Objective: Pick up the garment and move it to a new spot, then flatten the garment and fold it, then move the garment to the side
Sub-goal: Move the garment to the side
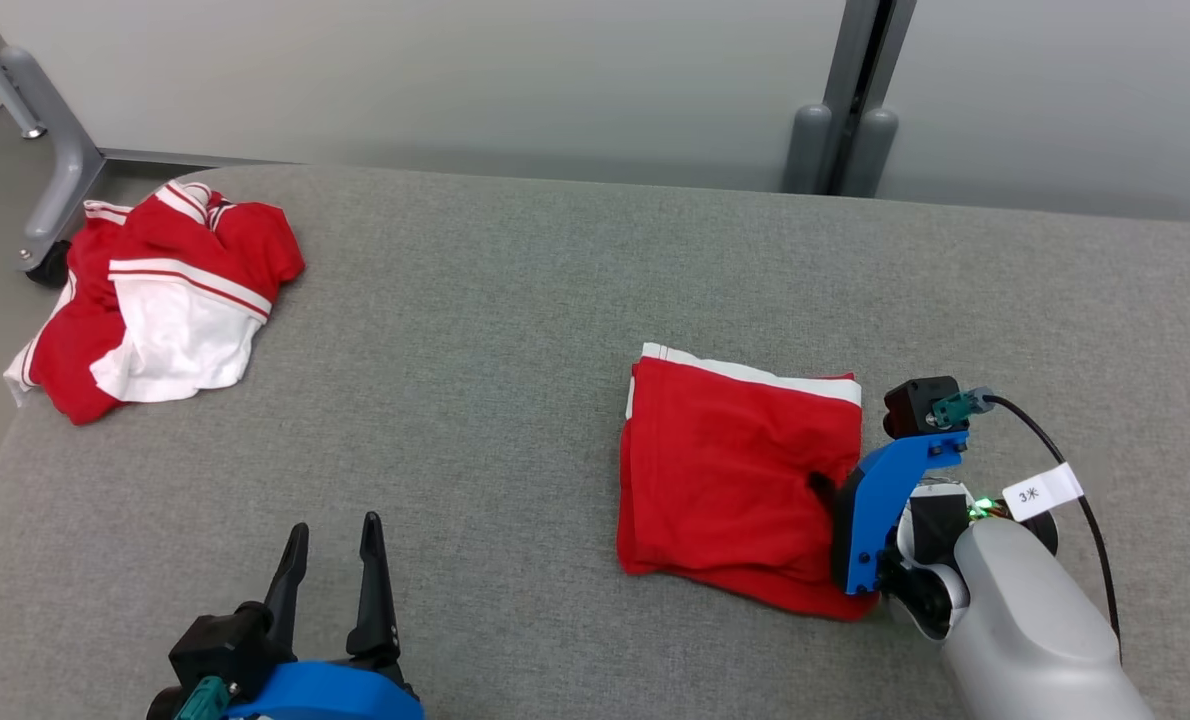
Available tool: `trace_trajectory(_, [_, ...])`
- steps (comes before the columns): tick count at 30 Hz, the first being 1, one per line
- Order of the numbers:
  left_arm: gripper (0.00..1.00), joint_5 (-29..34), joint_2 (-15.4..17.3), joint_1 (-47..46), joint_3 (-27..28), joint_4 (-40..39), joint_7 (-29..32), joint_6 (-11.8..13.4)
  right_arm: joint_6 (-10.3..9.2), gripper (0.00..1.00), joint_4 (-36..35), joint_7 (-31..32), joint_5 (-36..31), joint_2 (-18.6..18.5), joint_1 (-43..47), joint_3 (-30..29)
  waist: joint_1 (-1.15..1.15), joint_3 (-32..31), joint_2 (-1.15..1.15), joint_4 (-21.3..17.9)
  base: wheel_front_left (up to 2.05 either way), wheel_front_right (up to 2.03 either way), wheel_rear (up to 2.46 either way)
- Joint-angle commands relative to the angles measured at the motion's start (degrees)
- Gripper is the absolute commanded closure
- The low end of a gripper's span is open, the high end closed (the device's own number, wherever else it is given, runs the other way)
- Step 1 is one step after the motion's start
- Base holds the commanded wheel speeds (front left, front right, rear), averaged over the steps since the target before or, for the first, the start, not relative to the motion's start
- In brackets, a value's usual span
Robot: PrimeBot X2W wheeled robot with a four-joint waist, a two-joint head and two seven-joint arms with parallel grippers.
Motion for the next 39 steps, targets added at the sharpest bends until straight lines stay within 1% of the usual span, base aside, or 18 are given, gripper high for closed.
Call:
trace_trajectory(1, [0.0,0.4,0.2,-0.8,0.0,-0.1,-0.2,-0.2,0.01,1.0,0.8,-0.5,0.0,0.0,-0.2,0.3,0.0,0.1,0.0,-0.2,0.0,0.0,0.0])
trace_trajectory(3, [0.0,0.7,0.4,-1.1,-0.5,-0.5,-0.1,-0.3,0.01,1.0,1.1,-2.4,-0.6,-0.2,-1.2,0.2,0.0,0.6,0.0,-0.9,0.0,0.0,0.0])
trace_trajectory(6, [0.0,1.2,0.5,-1.8,-1.1,-1.1,0.2,-0.3,-0.05,1.0,1.3,-5.1,-1.6,-1.5,-2.3,0.2,0.0,1.6,0.0,-2.6,0.0,0.0,0.0])
trace_trajectory(10, [0.0,1.5,0.5,-2.9,-1.7,-2.3,0.8,-0.6,-0.06,1.0,0.5,-7.3,-2.3,-3.3,-3.3,0.9,0.0,3.6,0.0,-6.5,0.0,0.0,0.0])
trace_trajectory(13, [0.0,2.0,0.8,-4.0,-2.1,-3.3,0.9,-0.7,-0.06,1.0,-0.6,-8.3,-2.8,-5.3,-3.8,0.8,0.0,5.4,0.0,-10.5,0.0,0.0,0.0])
trace_trajectory(18, [0.0,3.2,1.8,-6.0,-2.9,-5.7,2.0,-0.5,-0.06,1.0,-3.3,-9.9,-3.1,-8.1,-4.2,-1.2,0.0,9.0,0.0,-18.2,0.0,0.0,0.0])
trace_trajectory(22, [0.0,4.4,3.2,-7.5,-3.2,-7.9,3.5,-0.3,0.0,1.0,-6.1,-11.4,-3.1,-8.4,-4.3,-3.6,0.0,12.1,0.0,-24.1,0.0,0.0,0.0])
trace_trajectory(24, [0.0,4.9,4.1,-8.1,-3.3,-9.0,4.4,-0.2,0.0,1.0,-7.2,-12.0,-3.1,-8.2,-4.1,-4.7,0.0,13.4,0.0,-26.4,0.0,0.0,0.0])
trace_trajectory(26, [0.0,5.3,4.6,-8.8,-3.5,-10.1,5.3,-0.1,0.0,1.0,-8.2,-12.5,-2.9,-7.8,-3.9,-5.7,0.0,14.4,0.0,-27.9,0.0,0.0,0.0])
trace_trajectory(29, [0.0,5.8,5.4,-9.3,-3.7,-11.3,6.4,0.2,0.0,1.0,-9.1,-13.2,-3.8,-7.6,-4.4,-6.9,0.0,15.7,0.0,-29.2,0.0,0.0,0.0])
trace_trajectory(33, [0.0,6.3,6.0,-10.0,-4.0,-13.0,7.6,0.4,0.0,1.0,-8.7,-12.8,-5.0,-7.5,-6.9,-8.1,0.0,16.9,0.0,-28.9,0.0,0.0,0.0])
trace_trajectory(39, [0.0,6.6,6.9,-9.9,-3.7,-15.1,8.7,1.3,0.0,1.0,-5.3,-10.6,-8.0,-11.7,-12.4,-10.6,0.0,18.8,0.0,-25.5,0.0,0.0,0.0])
